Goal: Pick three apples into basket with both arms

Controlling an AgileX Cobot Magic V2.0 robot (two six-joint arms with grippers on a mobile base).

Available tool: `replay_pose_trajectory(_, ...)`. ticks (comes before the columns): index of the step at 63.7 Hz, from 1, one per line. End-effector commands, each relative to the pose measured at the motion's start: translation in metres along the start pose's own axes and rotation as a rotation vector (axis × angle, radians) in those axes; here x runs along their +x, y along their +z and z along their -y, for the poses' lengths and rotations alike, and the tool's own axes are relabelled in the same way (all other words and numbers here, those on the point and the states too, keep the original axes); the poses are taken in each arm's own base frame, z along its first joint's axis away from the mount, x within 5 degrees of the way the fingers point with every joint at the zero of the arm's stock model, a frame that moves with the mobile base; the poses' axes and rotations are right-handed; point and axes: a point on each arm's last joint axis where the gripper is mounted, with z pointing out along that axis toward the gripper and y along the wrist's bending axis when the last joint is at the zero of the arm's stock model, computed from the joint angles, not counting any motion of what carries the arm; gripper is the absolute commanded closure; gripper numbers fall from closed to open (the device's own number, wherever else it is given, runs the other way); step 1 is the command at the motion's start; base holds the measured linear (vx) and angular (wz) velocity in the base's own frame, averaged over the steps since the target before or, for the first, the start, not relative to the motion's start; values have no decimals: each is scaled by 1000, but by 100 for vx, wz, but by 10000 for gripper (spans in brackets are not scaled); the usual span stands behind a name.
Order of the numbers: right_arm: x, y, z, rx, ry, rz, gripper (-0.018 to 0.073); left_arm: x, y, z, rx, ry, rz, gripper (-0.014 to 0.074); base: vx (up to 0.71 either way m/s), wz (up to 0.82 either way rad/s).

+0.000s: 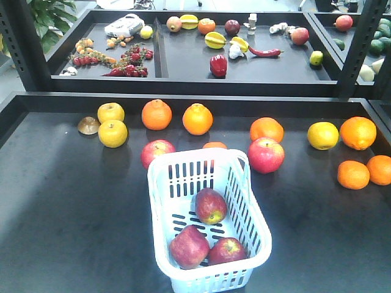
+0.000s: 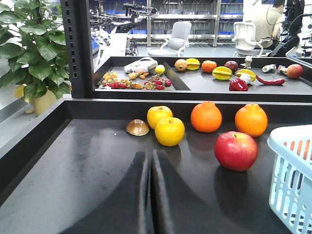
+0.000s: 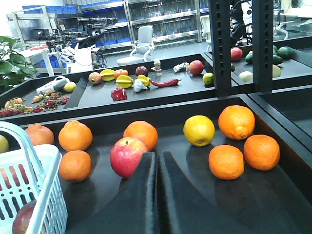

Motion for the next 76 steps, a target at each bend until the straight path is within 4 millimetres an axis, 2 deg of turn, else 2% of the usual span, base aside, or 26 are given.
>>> replay_pose_trajectory(1, -3, 0, 0, -4, -9, 74, 564, -16, -3, 1, 2, 1, 116, 602, 0, 0)
replay_pose_trajectory(76, -3, 0, 0, -4, -16, 75, 564, -16, -3, 1, 2, 1, 116, 602, 0, 0)
